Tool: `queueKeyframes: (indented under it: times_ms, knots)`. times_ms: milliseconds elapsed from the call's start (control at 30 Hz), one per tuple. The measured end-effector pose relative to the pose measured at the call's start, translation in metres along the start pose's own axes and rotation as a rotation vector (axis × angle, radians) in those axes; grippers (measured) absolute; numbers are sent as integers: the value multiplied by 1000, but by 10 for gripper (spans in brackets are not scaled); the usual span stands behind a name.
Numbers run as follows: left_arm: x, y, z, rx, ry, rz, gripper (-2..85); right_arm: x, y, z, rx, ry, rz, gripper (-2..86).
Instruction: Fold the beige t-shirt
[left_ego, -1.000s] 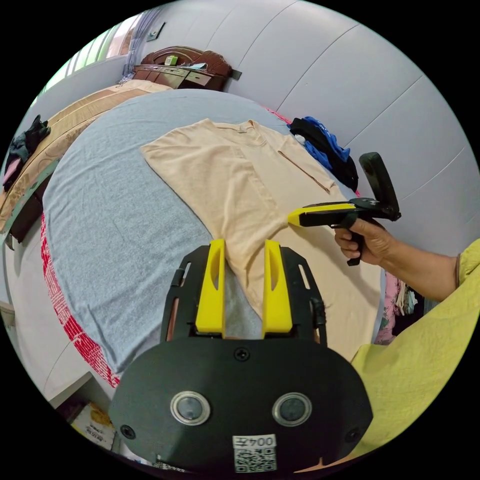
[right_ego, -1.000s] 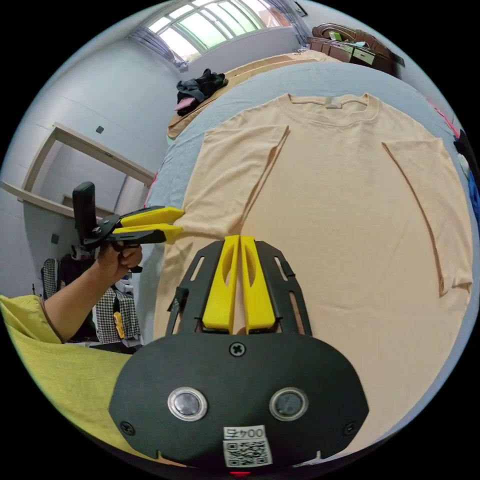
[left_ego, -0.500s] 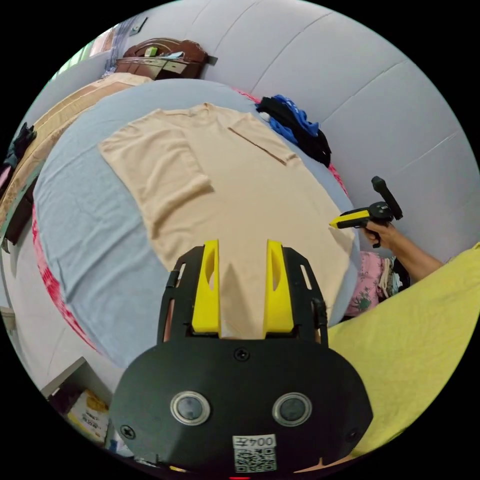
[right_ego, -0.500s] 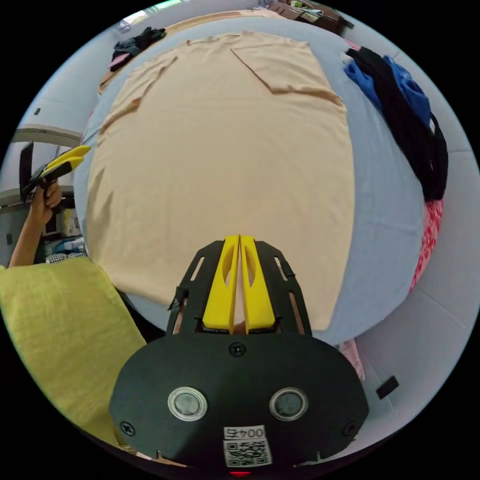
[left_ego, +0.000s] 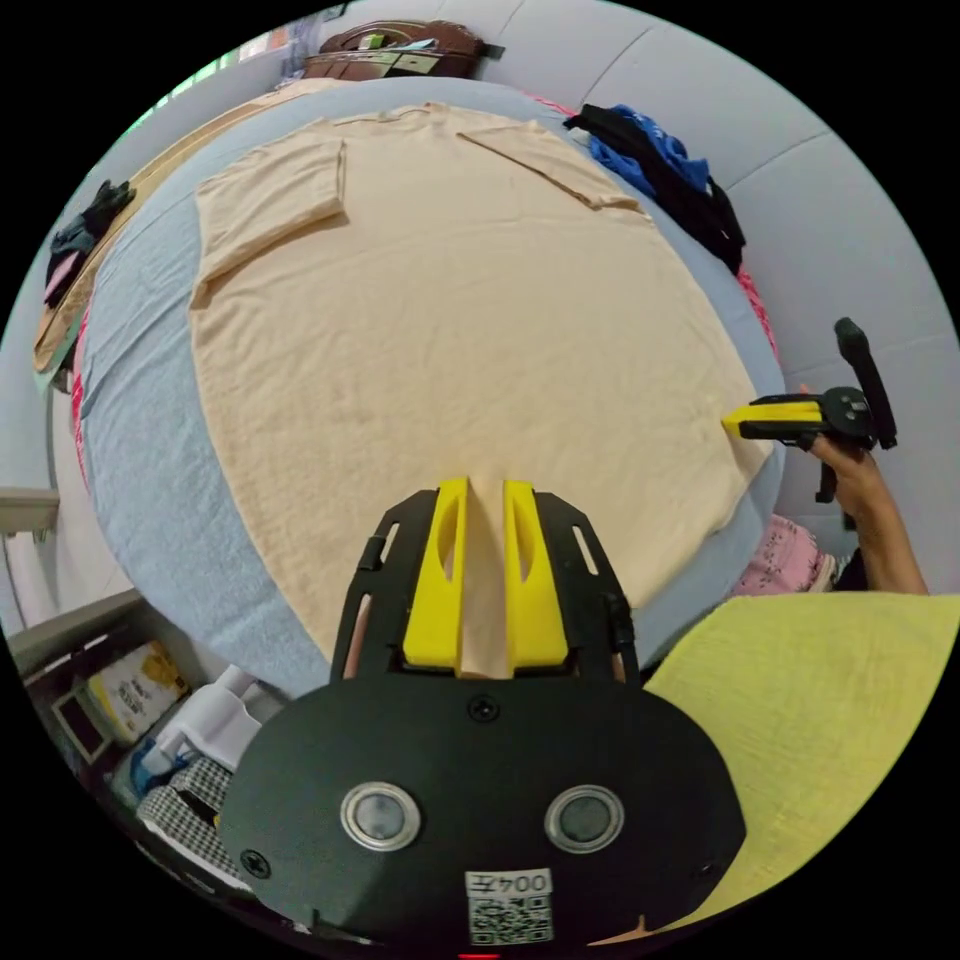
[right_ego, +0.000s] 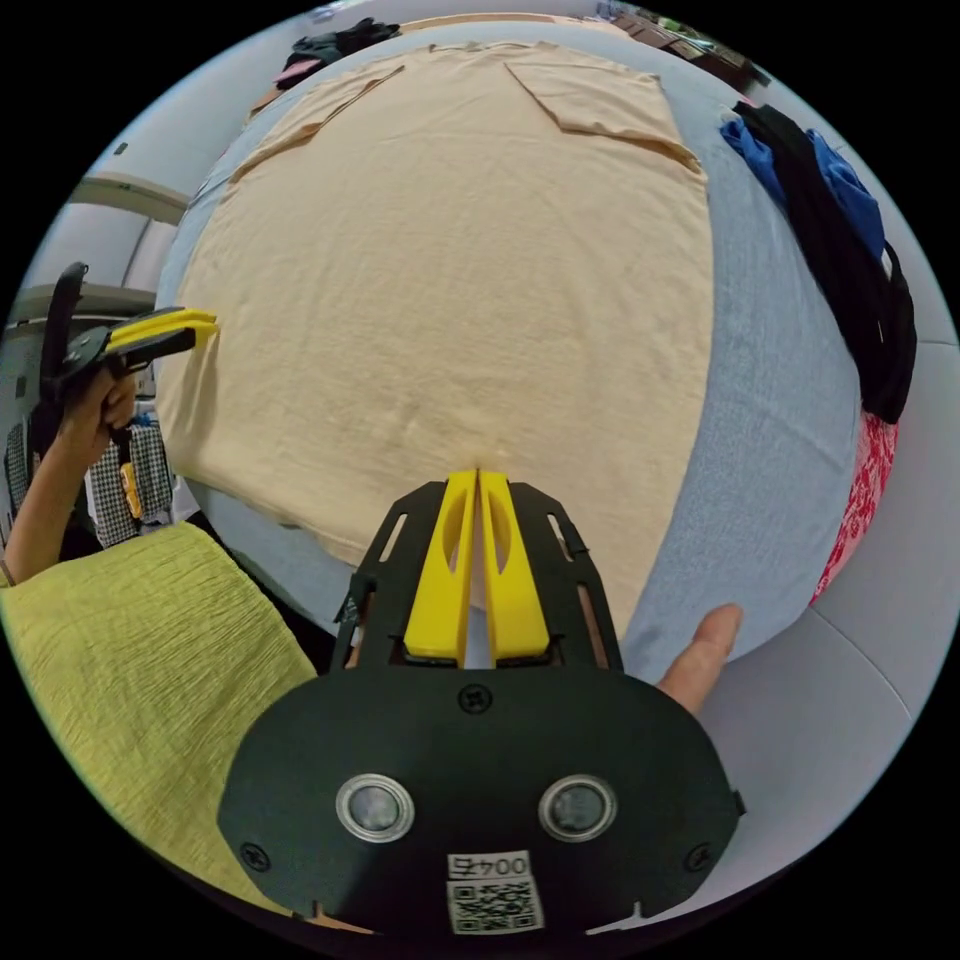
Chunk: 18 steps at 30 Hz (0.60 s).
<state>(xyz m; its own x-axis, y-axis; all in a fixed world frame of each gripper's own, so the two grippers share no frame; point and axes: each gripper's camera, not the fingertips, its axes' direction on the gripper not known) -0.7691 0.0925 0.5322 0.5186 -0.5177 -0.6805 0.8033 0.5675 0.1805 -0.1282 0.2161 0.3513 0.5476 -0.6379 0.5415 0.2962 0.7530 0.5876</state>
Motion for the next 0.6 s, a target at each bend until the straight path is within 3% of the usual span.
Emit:
queueKeyframes:
  times_ms: [300,600]
  knots:
    - [18,-11,11,-21,24,-115,17,3,2,-9,15,-52,21,-8]
    - [39,-11,16,-29,31,-69,12,-2,-6,-17,-38,-57,104,-8]
